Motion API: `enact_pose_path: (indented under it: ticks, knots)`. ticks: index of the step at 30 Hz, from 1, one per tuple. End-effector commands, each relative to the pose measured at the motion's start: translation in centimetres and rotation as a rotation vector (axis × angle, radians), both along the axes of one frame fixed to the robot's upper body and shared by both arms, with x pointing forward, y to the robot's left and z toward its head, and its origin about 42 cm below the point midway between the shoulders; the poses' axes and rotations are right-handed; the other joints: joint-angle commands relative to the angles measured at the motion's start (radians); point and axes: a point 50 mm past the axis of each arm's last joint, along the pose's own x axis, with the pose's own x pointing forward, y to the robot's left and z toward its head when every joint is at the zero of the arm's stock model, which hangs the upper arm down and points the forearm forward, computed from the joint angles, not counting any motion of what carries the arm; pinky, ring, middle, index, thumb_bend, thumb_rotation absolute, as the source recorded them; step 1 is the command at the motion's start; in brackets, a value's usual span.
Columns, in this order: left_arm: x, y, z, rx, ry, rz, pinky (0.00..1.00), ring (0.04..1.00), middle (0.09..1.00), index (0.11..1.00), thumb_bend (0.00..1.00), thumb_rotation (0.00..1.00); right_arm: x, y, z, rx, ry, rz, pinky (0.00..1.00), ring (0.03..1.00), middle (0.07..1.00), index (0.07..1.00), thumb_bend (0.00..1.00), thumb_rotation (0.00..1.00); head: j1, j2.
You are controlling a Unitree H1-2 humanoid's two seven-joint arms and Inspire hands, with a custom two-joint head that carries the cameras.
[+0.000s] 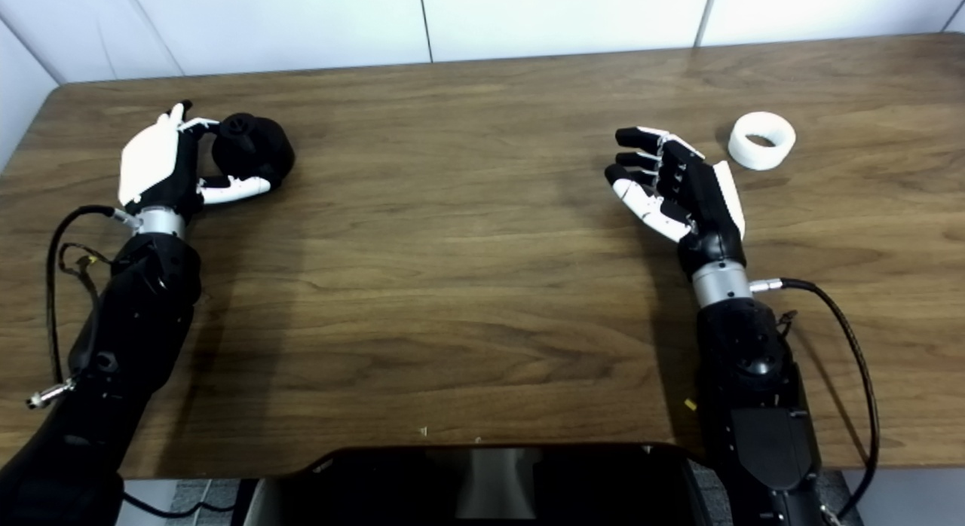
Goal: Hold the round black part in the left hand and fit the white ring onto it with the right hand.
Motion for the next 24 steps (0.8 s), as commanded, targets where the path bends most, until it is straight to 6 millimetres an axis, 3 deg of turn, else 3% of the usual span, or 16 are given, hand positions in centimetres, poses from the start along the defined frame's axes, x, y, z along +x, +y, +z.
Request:
enact_pose_path:
  ticks: [1,24]
  knots:
    - [1.4,0.2,3.0,0.018,-0.111,-0.009,1.0,1.0,1.0,0.692,0.98,0.42,0.9,0.3,2.3,-0.006,-0.092,0.018,0.66,0.722,0.755,0.692,0.54,0.31,0.001,0.001]
    - [0.9,-1.2,2.4,-0.009,-0.077,-0.039,1.0,1.0,1.0,0.663,0.98,0.37,0.8,-0.1,2.5,-0.019,-0.104,0.001,0.64,0.706,0.743,0.679,0.55,0.32,-0.008,0.005]
